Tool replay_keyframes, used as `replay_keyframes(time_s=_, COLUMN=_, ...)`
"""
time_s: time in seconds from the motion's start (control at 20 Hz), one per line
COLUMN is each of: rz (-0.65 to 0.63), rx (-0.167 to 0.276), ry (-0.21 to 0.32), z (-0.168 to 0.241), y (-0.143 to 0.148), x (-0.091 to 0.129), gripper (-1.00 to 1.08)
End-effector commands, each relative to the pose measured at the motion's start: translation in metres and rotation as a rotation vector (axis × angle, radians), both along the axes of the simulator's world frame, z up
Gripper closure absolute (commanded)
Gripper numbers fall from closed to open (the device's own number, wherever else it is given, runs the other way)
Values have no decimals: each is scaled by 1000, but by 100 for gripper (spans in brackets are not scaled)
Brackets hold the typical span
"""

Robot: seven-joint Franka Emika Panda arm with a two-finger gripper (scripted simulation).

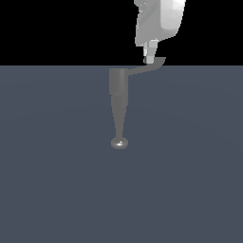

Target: Turn on the faucet by rotating a designated handle.

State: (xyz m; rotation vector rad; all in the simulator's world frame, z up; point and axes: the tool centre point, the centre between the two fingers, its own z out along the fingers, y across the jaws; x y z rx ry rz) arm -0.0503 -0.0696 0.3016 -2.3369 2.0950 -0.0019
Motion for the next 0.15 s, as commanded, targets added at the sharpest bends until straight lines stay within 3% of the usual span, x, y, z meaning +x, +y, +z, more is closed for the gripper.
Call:
replay_keyframes(time_s=0.0, rz=-36, rx=-2, ry=3, z=-2, y=-25, x=3, gripper=108)
replay_keyframes(time_s=0.1, rz=-37, rx=-2, ry=3, z=-3, y=-27, x=5, gripper=108)
